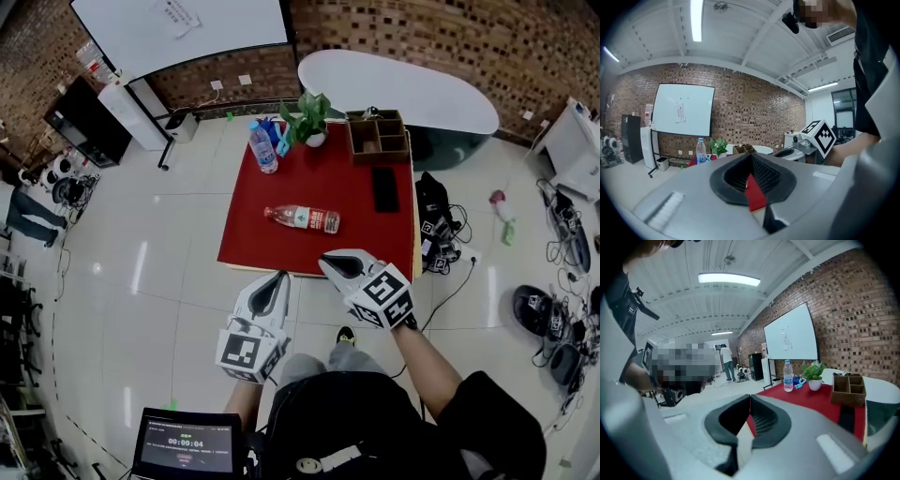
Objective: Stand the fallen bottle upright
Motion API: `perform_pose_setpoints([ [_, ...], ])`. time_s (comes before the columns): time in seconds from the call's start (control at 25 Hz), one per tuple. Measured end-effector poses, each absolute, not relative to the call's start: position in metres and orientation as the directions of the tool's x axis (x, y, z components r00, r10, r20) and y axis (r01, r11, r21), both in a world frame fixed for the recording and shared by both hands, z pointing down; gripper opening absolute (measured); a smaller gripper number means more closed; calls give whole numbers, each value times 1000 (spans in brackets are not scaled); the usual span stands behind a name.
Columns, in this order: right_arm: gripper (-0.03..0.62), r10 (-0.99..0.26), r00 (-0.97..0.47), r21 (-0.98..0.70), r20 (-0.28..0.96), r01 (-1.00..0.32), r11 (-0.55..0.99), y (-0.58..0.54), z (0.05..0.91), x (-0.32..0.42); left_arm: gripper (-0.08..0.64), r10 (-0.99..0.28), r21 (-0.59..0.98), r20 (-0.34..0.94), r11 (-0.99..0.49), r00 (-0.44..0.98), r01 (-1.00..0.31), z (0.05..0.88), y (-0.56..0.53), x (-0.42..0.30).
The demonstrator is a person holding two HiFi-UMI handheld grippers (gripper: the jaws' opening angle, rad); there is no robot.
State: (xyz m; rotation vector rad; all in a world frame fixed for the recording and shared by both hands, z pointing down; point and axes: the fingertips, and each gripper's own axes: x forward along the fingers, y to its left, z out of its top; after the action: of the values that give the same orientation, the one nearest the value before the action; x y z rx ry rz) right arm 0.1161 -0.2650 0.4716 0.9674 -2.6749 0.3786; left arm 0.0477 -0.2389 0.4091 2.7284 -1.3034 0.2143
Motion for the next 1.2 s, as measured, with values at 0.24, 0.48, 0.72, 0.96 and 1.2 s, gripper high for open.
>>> perform_pose_setpoints([
  [0.24, 173, -508, -655, 61, 560, -578, 813, -314, 514, 88, 5, -779, 41, 196, -600, 595, -799, 415, -260, 29],
  [0.48, 265, -466, -416, 304, 781, -399, 865, -386, 582, 52, 5, -787, 22, 178, -597, 590, -802, 412, -281, 3],
  [0.72, 282, -392, -138, 365, 909, -187, 912, -445, 676, 24, 6, -796, 32, 174, -584, 580, -811, 408, -294, -24],
  [0.96, 284, -427, -74, 409, 901, -184, 894, -468, 701, 26, 5, -816, 53, 168, -552, 553, -832, 409, -307, -49],
  [1.2, 284, -479, -364, 250, 799, -524, 815, -475, 623, 26, 5, -804, 59, 155, -573, 574, -818, 409, -317, -51],
])
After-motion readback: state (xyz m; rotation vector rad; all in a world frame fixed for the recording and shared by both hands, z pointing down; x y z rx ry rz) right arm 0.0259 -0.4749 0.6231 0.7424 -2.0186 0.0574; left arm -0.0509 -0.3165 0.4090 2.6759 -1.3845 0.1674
